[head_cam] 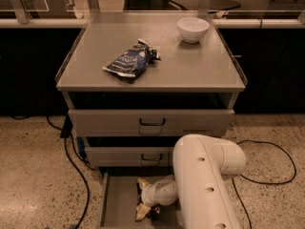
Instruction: Pick orange can from bottom drawer and place on counter
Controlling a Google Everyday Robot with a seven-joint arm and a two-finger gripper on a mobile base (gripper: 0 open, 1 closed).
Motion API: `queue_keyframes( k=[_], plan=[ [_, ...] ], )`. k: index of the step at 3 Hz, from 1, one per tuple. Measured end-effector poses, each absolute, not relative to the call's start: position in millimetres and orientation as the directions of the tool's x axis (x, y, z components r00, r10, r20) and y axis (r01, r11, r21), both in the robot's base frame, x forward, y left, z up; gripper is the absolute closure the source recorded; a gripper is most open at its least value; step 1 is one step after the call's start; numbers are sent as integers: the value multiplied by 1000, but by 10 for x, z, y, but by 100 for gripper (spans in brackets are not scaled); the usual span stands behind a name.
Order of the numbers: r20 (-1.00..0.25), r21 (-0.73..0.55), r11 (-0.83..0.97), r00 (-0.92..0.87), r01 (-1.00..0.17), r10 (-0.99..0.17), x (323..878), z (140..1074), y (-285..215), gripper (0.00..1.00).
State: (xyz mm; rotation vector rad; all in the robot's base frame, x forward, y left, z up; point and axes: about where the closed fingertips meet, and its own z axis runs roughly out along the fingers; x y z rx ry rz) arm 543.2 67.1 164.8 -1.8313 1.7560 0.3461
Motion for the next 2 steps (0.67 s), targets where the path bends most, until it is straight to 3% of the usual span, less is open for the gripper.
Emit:
queue_keyframes(
  k=[2],
  plan=[
    [-550, -209, 52, 73, -977, -832, 5379, 1328, 529, 0]
  ],
)
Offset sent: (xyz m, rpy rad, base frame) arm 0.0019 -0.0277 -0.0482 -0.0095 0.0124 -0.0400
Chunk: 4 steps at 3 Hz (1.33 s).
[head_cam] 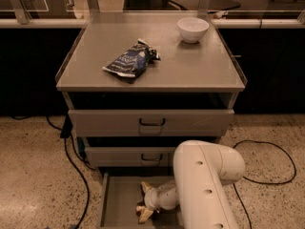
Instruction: Pick orange can from bottom drawer and place on counter
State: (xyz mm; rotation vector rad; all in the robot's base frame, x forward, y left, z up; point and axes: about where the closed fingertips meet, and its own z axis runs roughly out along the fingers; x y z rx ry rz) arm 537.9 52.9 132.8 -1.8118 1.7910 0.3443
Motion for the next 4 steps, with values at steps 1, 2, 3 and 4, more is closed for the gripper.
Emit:
queue_keyframes(
  k=[1, 2, 3, 4],
  plan=[
    [-558, -202, 70, 56, -977, -828, 5344, 1261, 469, 0],
    [-558, -186, 84, 35, -979, -829, 5319, 1197, 434, 0],
    [-559, -126, 132, -40, -983, -829, 5225, 1093, 416, 0],
    [-560, -120, 140, -49, -983, -827, 5225, 1093, 420, 22]
  ],
)
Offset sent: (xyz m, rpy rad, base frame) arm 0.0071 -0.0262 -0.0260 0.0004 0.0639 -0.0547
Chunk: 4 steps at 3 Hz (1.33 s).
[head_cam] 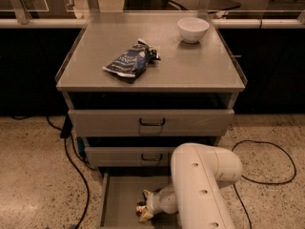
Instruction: Pick orange can from bottom drawer and place on counter
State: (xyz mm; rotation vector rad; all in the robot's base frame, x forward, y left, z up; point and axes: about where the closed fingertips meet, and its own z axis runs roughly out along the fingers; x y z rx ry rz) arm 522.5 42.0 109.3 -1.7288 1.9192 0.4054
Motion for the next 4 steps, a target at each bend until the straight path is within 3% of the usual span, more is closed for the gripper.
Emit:
queue_keyframes(
  k=[1, 2, 3, 4],
  plan=[
    [-560, -120, 140, -49, -983, -827, 5225, 1093, 420, 44],
    [-560, -120, 140, -49, -983, -827, 5225, 1093, 420, 75],
    [-560, -120, 140, -49, -983, -827, 5225, 1093, 421, 100],
    [-560, -120, 140, -49, -983, -827, 5225, 1093, 421, 100]
  ],
)
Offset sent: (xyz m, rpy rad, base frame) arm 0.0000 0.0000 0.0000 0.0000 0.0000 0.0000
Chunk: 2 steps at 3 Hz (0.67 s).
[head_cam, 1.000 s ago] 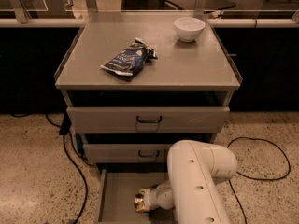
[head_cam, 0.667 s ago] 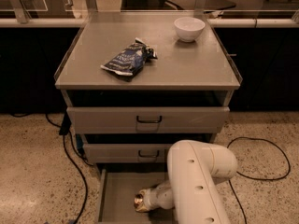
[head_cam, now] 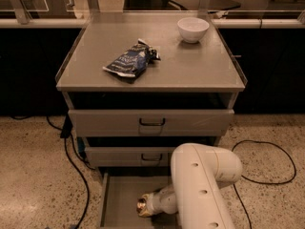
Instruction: Pick orange can from bottom drawer and place on counter
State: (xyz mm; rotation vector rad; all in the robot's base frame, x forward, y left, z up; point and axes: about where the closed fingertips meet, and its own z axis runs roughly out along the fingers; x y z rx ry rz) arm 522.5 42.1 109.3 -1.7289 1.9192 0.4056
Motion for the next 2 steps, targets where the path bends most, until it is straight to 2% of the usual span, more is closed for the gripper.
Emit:
queue_keyframes(
  k=[2],
  plan=[
    [-560, -184, 122, 2, -975, -828, 5409, 1545, 289, 100]
  ],
)
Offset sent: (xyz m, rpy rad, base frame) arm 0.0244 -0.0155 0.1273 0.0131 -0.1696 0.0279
